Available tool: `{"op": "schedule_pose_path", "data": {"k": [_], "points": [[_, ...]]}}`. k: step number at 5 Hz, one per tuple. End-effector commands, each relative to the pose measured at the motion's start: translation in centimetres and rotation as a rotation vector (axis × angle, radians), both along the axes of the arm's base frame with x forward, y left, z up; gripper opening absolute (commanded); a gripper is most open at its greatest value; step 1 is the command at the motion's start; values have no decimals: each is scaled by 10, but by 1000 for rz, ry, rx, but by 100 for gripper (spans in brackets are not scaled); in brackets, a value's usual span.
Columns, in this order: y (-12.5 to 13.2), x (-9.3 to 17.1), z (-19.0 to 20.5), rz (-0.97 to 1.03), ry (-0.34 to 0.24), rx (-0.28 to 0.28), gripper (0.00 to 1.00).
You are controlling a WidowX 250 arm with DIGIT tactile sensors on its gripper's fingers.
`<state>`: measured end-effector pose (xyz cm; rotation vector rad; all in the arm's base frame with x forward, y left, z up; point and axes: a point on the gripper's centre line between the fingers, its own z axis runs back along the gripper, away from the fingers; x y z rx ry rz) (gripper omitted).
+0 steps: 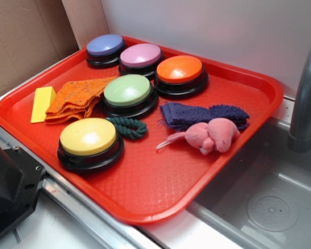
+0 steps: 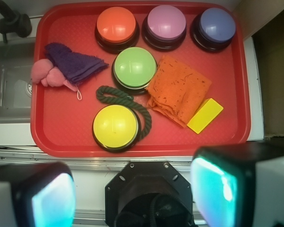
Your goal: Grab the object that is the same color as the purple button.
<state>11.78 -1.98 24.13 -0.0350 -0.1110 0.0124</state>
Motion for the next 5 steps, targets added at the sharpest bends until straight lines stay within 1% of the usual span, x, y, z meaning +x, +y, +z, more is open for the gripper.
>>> {"op": "schedule_pose_path", "data": {"k": [1, 2, 3, 4, 5], "points": [[0, 0, 0, 0, 0, 0, 100], [-7, 22, -8, -149, -32, 67, 100], [-18, 44, -18, -369, -50, 127, 100], [-33, 67, -39, -578, -110, 80, 100], [-51, 95, -72, -828, -134, 88, 100]]}}
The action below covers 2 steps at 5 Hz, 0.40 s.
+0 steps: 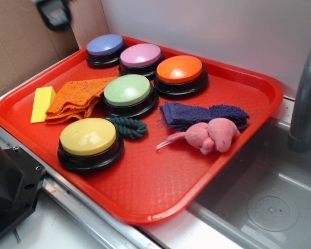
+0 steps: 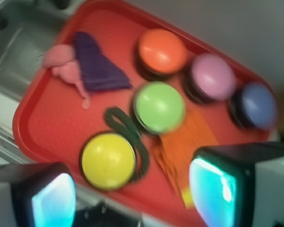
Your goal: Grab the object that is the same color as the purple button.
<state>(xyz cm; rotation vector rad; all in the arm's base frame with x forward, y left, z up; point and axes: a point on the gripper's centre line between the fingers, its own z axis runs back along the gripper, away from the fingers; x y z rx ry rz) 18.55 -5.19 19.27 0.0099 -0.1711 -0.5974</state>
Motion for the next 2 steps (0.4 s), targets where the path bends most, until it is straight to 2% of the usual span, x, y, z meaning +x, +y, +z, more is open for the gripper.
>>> {"op": "schedule_pose_path", "data": {"k": [1, 2], "points": [[-33, 47, -55, -422, -79, -11, 100], [-46, 64, -90, -622, -71, 0, 100]]}}
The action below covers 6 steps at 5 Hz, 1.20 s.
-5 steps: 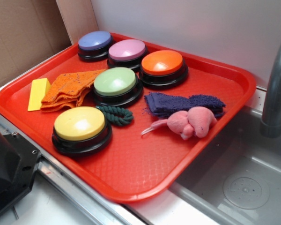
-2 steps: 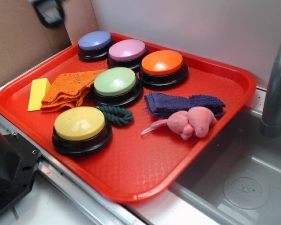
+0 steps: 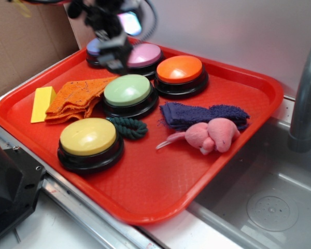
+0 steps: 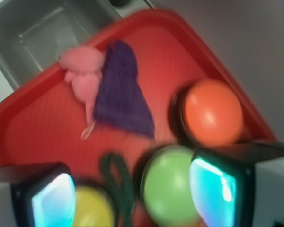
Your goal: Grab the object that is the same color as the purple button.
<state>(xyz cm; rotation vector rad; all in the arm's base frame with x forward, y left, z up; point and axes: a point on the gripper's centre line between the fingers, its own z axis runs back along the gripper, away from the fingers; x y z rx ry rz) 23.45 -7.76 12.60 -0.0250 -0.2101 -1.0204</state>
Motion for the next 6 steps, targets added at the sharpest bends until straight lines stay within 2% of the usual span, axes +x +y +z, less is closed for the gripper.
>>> {"op": "schedule_pose_path", "data": {"k": [1, 2, 4, 5, 6], "points": [[-32, 23, -50, -379, -63, -40, 100], [-41, 25, -82, -540, -69, -118, 100], [-39, 22, -102, -661, -66, -132, 100], [-39, 23, -104, -676, -42, -126, 100], [-38, 23, -103, -646, -60, -162, 0]]}}
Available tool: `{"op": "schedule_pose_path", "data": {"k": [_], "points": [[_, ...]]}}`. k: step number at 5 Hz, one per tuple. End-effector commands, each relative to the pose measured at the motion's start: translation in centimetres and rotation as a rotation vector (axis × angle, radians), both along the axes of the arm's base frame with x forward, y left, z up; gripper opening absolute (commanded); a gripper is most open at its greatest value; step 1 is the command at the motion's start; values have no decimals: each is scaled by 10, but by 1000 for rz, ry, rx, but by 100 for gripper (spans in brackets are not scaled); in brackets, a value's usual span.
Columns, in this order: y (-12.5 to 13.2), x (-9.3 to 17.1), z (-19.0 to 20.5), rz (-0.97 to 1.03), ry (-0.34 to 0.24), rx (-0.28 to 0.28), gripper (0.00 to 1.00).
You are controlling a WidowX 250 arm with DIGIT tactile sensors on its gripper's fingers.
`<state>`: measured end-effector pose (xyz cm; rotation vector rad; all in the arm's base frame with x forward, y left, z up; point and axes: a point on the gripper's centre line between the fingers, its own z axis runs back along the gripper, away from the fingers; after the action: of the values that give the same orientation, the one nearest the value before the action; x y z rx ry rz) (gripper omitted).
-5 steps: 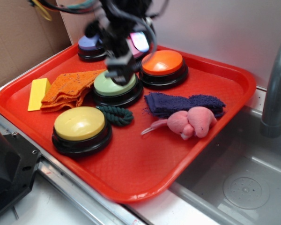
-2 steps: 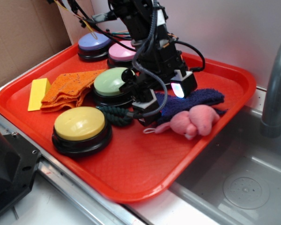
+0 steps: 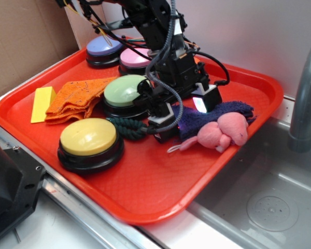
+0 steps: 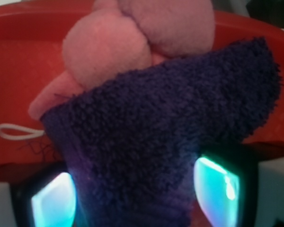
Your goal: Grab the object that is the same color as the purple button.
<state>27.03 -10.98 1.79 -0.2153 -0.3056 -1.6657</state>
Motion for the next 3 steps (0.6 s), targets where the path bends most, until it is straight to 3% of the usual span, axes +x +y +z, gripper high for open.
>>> {"op": "schedule_pose_path", "data": {"k": [1, 3], "points": [[-4, -12, 6, 52, -21, -17, 0], [5, -8, 21, 134, -50, 18, 0]]}}
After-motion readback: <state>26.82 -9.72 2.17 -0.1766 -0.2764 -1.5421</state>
